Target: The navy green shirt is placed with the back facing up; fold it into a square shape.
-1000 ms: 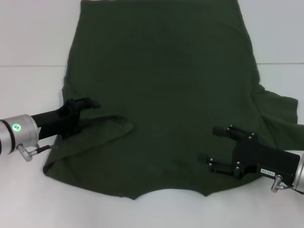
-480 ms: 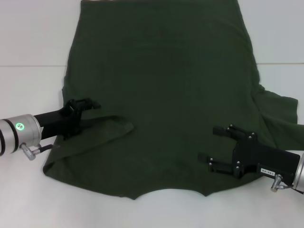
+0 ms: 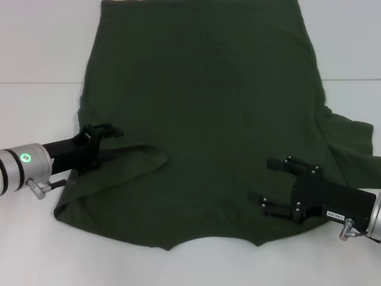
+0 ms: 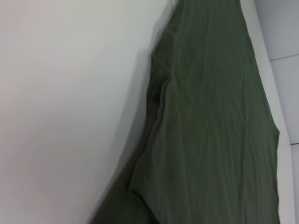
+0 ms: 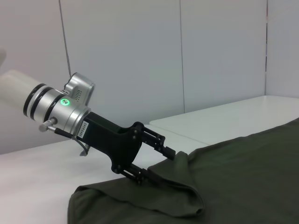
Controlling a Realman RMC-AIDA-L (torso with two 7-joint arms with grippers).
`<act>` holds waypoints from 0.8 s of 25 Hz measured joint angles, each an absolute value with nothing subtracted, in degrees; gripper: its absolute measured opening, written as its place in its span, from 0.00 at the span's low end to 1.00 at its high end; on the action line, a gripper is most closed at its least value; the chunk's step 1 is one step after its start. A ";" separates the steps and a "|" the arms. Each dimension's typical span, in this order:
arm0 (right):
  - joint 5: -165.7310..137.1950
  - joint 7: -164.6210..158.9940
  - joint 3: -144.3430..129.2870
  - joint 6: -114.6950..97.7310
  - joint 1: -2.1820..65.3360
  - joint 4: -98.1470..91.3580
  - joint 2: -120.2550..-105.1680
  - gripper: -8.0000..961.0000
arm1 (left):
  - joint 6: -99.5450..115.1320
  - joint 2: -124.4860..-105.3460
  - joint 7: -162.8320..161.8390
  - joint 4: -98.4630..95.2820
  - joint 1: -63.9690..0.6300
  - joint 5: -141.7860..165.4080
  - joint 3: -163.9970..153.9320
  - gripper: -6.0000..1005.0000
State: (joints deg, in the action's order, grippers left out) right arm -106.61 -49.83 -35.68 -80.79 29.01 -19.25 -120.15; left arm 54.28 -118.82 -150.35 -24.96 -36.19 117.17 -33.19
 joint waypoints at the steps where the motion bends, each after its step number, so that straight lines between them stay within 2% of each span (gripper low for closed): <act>1: -106.61 -49.83 -35.68 -80.83 29.01 -19.25 -120.15 0.95 | 53.97 -118.84 -150.38 -24.96 -36.28 117.17 -33.37 0.66; 16: -106.61 -49.83 -35.68 -81.12 28.98 -19.25 -120.15 0.95 | 48.86 -118.83 -150.46 -23.48 -39.21 116.88 -34.71 0.65; 20: -106.61 -49.84 -35.69 -81.19 28.99 -19.25 -120.15 0.95 | 46.31 -119.37 -149.79 -23.91 -41.26 116.72 -34.48 0.65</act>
State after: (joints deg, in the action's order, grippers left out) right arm -106.61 -49.84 -35.69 -81.19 28.99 -19.25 -120.15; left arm 46.31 -119.37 -149.79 -23.91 -41.26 116.72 -34.48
